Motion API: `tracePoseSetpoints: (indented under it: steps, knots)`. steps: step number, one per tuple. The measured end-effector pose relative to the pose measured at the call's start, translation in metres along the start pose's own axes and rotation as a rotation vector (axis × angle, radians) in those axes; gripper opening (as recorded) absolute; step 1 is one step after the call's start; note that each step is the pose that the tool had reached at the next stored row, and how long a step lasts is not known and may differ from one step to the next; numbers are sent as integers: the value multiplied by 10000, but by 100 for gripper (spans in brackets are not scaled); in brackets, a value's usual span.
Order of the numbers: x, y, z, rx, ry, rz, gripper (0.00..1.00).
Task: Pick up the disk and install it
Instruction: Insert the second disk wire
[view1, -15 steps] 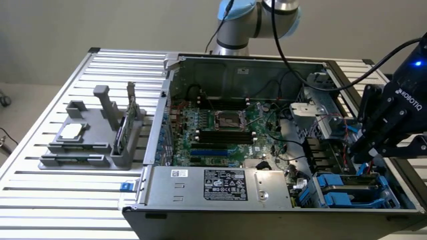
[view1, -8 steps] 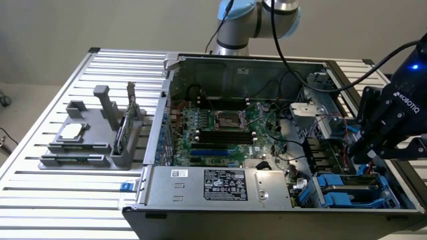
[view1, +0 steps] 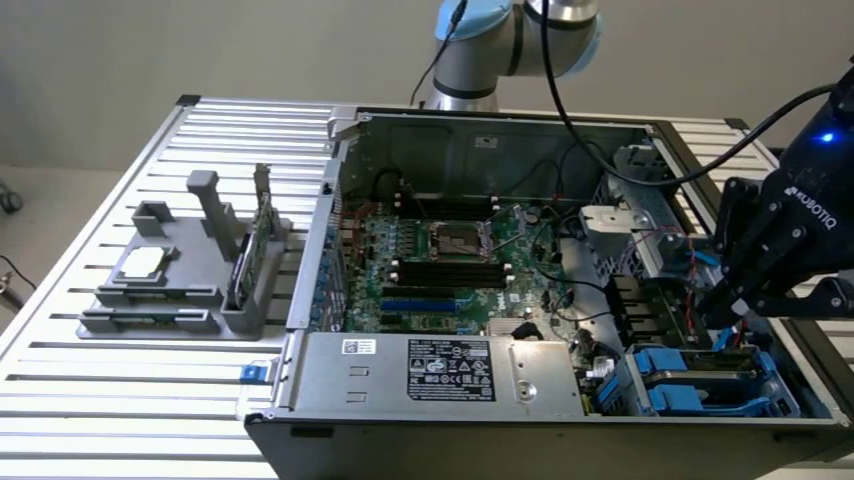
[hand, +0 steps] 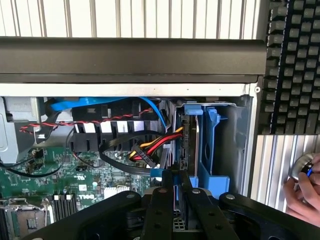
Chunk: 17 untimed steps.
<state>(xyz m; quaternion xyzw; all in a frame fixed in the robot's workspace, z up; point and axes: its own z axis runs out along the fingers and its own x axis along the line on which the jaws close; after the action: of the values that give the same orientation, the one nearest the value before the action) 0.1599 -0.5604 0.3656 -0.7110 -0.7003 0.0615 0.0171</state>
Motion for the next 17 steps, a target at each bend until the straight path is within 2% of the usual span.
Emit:
tracePoseSetpoints:
  steps: [6,12,15,17]
  knots:
    - [1,-21,9,0,1,0,16]
    - [2,-15,65,0,9,-4,16]
    - [-2,-10,94,1,59,-8,16]
    - [-8,-1,104,2,125,-17,16]
